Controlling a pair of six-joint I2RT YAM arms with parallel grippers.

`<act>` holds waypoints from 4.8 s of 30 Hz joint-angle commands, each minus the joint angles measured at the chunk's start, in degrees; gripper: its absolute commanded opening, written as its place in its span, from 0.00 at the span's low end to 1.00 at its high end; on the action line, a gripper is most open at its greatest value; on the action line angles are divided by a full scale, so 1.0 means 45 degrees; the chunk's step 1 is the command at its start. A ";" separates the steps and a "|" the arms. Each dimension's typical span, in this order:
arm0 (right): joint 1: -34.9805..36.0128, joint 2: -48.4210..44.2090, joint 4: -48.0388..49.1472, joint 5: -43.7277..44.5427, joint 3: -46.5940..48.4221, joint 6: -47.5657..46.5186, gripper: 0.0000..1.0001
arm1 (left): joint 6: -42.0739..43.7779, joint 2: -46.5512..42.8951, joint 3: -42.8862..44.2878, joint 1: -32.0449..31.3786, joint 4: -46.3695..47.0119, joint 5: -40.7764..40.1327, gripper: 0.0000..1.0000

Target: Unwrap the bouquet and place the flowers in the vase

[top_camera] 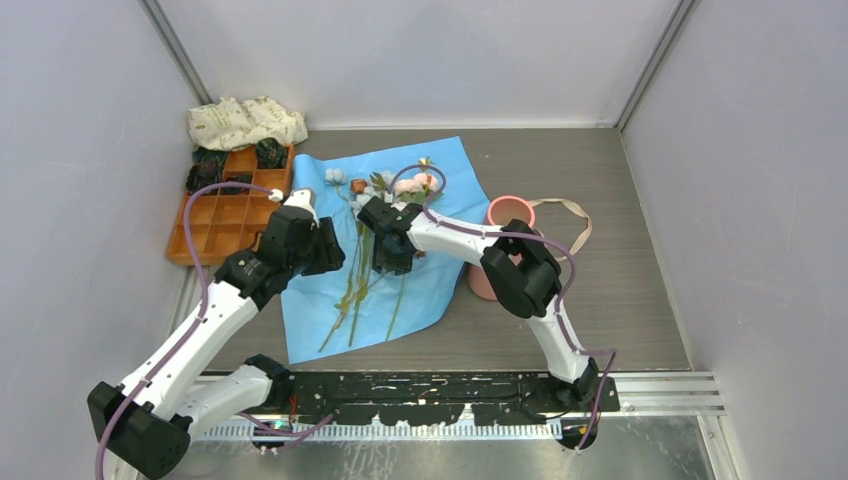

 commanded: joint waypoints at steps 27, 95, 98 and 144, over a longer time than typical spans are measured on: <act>-0.0020 -0.4837 -0.1007 0.1802 0.1088 -0.1284 0.01 | -0.0099 -0.0553 0.0662 0.0025 -0.0222 0.0270 0.54; 0.0820 -1.1141 0.0160 0.8800 -0.1053 -0.5170 0.51 | -0.0408 -0.0494 0.1894 0.0030 -0.0179 0.0636 0.54; 0.0852 -0.9861 0.0298 0.7156 -0.0346 -0.4614 0.51 | -0.0406 -0.0750 0.2203 0.0024 -0.0458 0.0489 0.54; -0.1709 0.1836 -0.0684 0.2442 0.3830 -0.1970 0.39 | -0.0607 -0.1863 0.1161 0.0034 -0.0701 -0.0387 0.55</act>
